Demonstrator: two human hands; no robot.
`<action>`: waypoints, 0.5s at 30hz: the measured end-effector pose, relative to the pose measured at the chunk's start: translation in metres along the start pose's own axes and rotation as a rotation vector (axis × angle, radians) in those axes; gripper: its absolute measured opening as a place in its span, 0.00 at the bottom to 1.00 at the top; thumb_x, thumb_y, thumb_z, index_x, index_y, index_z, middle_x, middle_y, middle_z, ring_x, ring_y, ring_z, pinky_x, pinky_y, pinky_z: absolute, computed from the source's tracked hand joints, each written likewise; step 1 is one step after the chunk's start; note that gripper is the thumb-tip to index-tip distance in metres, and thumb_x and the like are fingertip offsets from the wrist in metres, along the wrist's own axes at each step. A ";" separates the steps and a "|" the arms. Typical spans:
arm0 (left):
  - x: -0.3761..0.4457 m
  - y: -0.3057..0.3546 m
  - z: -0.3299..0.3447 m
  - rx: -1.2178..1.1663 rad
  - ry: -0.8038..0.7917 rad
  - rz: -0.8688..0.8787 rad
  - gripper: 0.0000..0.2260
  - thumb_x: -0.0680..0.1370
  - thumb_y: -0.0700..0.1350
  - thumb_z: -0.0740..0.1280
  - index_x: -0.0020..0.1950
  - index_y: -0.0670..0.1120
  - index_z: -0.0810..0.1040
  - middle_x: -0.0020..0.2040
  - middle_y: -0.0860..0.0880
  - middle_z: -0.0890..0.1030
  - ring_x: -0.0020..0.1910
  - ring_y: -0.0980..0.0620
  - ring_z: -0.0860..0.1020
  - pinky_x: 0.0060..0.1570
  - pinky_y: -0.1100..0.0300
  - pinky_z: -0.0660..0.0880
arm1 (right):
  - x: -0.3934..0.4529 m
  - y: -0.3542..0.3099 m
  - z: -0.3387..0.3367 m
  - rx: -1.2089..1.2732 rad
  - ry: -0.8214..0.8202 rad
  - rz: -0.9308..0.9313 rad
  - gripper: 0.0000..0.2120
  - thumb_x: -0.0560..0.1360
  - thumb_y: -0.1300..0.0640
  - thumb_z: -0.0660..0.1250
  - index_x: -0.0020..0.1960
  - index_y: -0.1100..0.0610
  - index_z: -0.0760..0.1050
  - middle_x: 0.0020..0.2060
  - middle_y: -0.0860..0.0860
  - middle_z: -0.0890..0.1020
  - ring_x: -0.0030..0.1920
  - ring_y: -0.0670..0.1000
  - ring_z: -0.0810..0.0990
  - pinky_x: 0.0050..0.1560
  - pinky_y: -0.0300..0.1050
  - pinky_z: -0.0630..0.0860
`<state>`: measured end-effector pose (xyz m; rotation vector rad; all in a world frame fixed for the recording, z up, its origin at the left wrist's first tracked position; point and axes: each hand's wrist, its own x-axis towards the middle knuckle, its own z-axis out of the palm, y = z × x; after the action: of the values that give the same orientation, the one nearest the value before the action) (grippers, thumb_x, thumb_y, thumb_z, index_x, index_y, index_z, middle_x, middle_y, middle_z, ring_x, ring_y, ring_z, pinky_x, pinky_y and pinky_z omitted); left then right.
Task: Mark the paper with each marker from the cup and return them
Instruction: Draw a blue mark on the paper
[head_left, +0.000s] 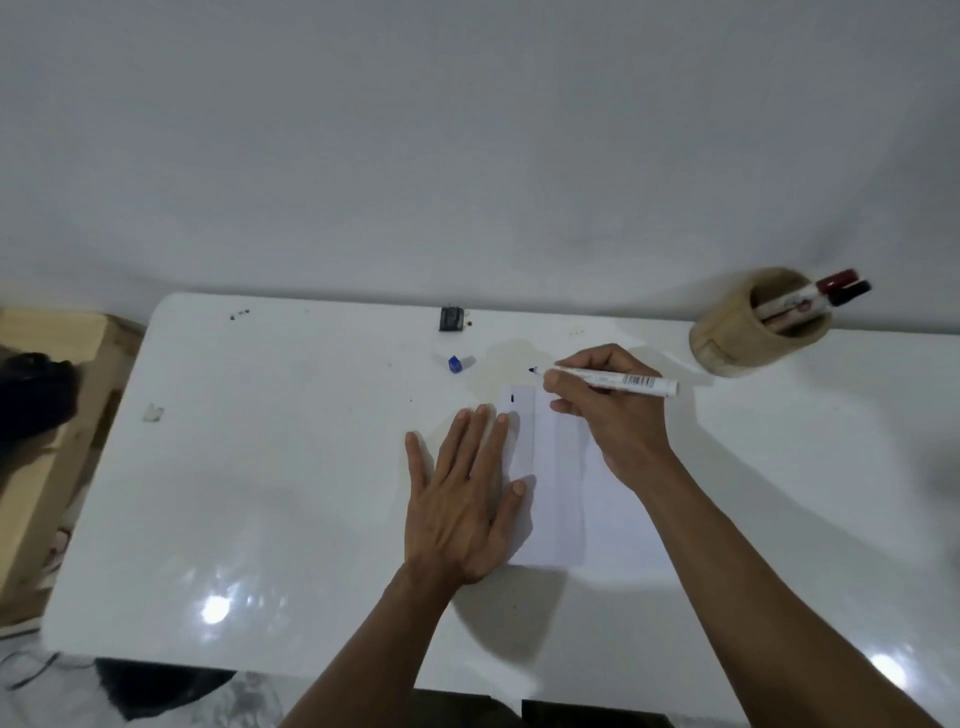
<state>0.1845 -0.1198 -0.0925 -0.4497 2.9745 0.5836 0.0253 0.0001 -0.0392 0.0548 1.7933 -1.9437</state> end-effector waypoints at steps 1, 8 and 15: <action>0.002 0.002 -0.004 -0.077 0.025 -0.057 0.29 0.82 0.62 0.50 0.81 0.52 0.53 0.82 0.52 0.57 0.81 0.52 0.53 0.78 0.37 0.46 | -0.003 -0.004 -0.001 0.018 -0.004 -0.002 0.10 0.71 0.70 0.76 0.40 0.58 0.79 0.42 0.54 0.86 0.45 0.56 0.86 0.43 0.50 0.85; 0.069 0.004 -0.046 -0.258 0.288 -0.452 0.22 0.82 0.53 0.60 0.75 0.49 0.66 0.69 0.46 0.74 0.68 0.44 0.72 0.69 0.47 0.64 | -0.018 -0.019 -0.006 0.038 -0.019 -0.016 0.08 0.71 0.71 0.76 0.42 0.61 0.79 0.43 0.59 0.86 0.43 0.54 0.86 0.42 0.49 0.84; 0.091 0.002 -0.044 -0.189 0.234 -0.505 0.11 0.82 0.49 0.62 0.59 0.48 0.81 0.57 0.48 0.82 0.59 0.44 0.76 0.61 0.49 0.65 | -0.024 -0.021 -0.015 0.014 -0.012 -0.003 0.06 0.71 0.69 0.77 0.43 0.63 0.80 0.44 0.62 0.85 0.43 0.55 0.85 0.44 0.53 0.85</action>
<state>0.0966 -0.1592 -0.0628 -1.3147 2.8343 0.7944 0.0342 0.0224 -0.0138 0.0445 1.7730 -1.9550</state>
